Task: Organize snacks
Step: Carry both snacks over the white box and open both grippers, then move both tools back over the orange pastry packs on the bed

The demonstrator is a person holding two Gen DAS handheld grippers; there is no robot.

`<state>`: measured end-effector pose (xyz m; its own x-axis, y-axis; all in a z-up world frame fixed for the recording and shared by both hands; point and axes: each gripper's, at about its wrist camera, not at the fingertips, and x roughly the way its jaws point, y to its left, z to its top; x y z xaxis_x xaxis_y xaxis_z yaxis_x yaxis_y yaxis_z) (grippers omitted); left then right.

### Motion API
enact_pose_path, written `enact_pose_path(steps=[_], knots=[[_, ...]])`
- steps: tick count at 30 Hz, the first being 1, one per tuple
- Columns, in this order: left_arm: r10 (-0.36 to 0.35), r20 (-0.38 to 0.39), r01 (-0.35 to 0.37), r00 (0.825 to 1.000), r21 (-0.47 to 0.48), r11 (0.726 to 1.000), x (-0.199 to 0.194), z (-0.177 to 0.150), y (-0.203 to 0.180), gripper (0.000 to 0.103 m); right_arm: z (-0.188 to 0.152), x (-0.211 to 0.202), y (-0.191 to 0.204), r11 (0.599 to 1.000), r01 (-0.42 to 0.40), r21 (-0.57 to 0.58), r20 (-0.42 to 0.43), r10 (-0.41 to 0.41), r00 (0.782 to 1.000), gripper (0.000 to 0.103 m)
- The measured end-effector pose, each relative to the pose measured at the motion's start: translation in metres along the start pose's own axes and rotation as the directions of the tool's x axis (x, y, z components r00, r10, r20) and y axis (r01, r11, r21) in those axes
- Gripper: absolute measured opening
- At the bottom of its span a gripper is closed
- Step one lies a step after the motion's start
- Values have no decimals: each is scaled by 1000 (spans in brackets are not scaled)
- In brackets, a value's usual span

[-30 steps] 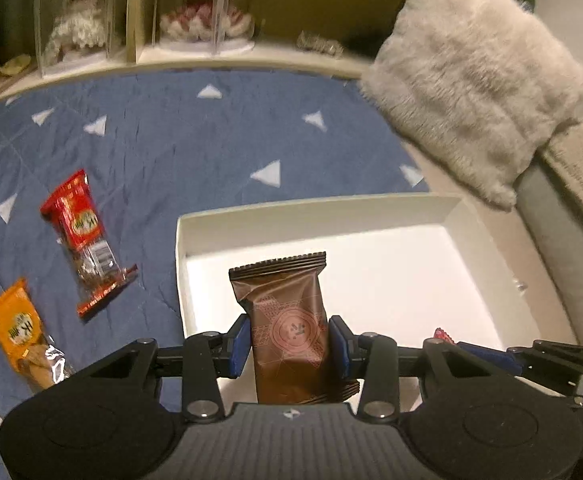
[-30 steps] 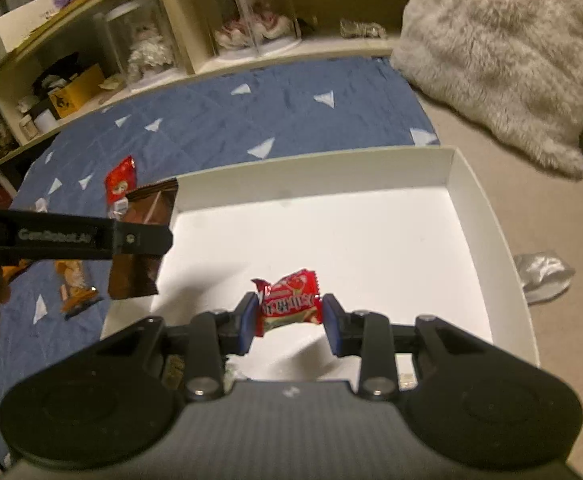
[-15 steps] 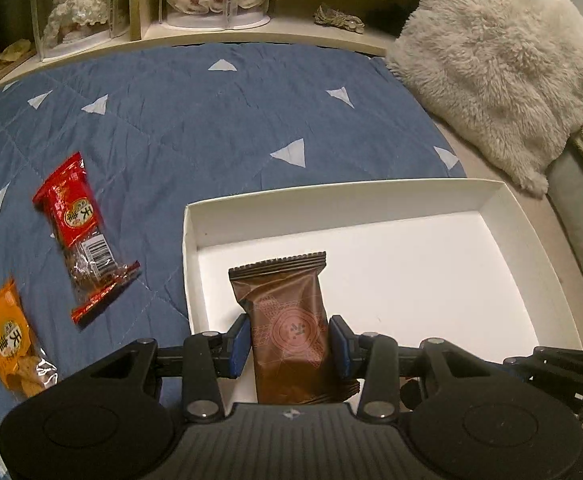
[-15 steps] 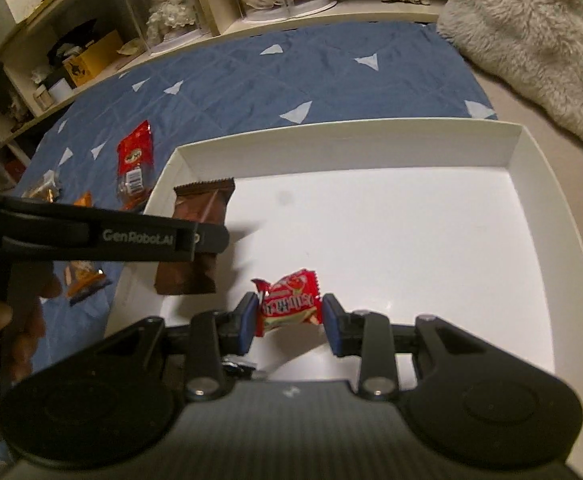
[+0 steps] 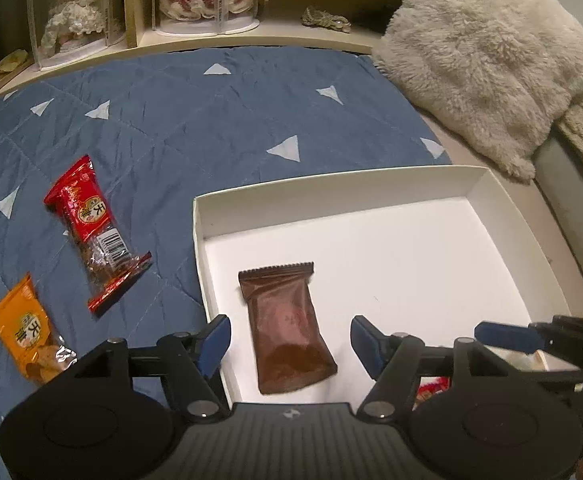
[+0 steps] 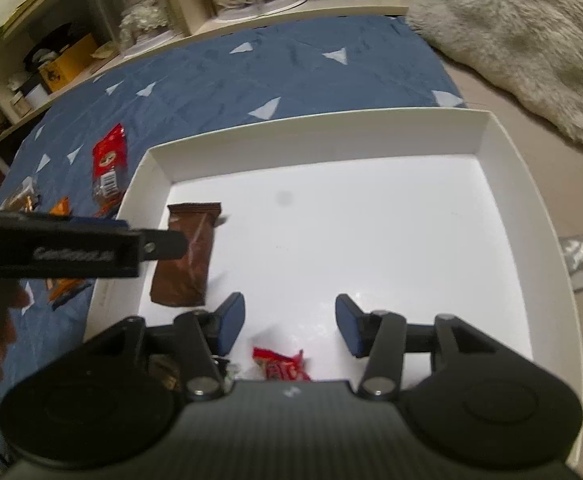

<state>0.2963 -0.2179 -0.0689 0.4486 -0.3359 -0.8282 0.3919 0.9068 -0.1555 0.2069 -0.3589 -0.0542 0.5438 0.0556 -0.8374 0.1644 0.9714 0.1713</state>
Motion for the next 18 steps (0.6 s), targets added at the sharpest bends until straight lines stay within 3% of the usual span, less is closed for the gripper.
enact_pose_path(steps=[3,18], knots=[[-5,5,5,1000,5,1000,-10,-4,-1,75,-3,-7,-3,1000,15,16,13,-15,1000,64],[6,2,-6,1000,20,1000,-49,-32,14,83,-18,-41,6,993,112,22,35,-113,993,79]])
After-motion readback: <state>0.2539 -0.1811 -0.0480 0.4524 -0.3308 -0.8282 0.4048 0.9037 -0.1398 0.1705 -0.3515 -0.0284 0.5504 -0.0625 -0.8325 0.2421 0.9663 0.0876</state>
